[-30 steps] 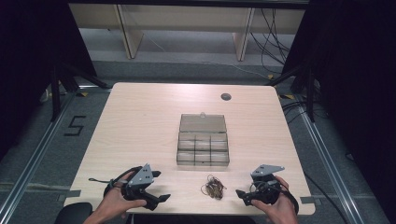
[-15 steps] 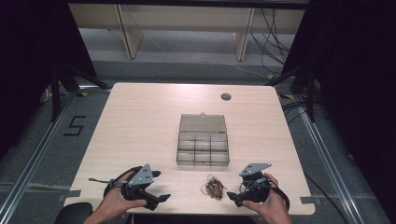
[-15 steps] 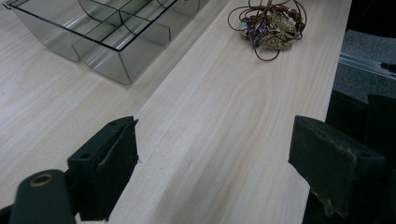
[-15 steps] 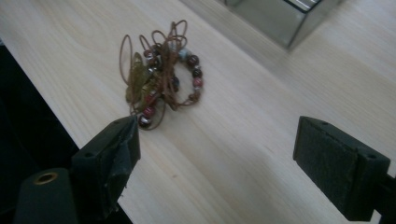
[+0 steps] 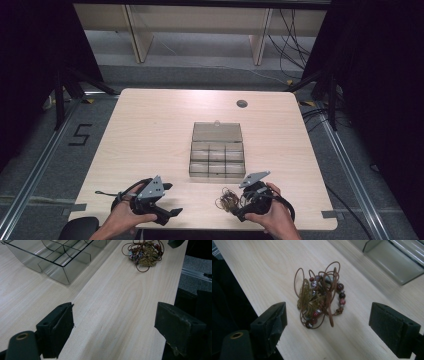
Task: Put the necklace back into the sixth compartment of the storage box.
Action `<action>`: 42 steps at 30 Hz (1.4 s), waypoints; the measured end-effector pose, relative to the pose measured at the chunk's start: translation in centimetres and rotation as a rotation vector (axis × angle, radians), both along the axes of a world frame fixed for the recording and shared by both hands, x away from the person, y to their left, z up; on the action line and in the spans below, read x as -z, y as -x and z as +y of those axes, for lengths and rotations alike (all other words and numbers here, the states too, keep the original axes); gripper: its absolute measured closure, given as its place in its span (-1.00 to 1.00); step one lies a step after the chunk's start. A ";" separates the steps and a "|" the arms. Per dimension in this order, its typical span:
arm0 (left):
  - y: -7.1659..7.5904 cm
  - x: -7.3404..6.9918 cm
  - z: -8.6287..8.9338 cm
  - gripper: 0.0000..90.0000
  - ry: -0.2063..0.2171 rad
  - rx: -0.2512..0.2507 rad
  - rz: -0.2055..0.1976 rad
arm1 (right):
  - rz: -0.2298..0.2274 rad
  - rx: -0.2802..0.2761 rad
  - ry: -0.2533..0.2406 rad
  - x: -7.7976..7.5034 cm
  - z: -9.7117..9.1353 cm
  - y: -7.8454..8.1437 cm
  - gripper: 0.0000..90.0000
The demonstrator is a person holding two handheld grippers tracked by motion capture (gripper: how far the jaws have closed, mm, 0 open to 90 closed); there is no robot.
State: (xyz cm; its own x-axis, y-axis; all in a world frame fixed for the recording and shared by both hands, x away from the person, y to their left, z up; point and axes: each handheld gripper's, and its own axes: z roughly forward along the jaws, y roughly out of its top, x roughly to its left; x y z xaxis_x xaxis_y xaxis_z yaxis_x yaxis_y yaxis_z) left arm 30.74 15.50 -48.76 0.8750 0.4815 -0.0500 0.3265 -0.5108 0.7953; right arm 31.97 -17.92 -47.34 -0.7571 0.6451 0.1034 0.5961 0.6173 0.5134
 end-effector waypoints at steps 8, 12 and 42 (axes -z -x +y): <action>-0.2 0.0 0.0 -0.67 0.005 0.024 -0.014 | 0.022 -0.019 0.040 0.6 1.5 -0.6 -0.64; -0.1 0.0 0.0 -0.67 0.001 0.016 -0.012 | 0.035 -0.013 0.052 0.8 2.0 -0.8 -0.64; -0.1 -0.2 0.2 -0.67 -0.011 0.015 -0.005 | 0.028 -0.147 0.026 -0.1 2.6 -1.4 0.86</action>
State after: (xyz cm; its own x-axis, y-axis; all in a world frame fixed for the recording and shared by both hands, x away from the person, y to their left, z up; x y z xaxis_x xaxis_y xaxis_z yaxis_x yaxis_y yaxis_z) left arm 30.87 15.70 -48.60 0.8822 0.4691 -0.0403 0.3150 -0.5244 0.7911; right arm 33.36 -15.32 -47.28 -0.8407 0.5301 0.1108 0.5123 0.7120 0.4803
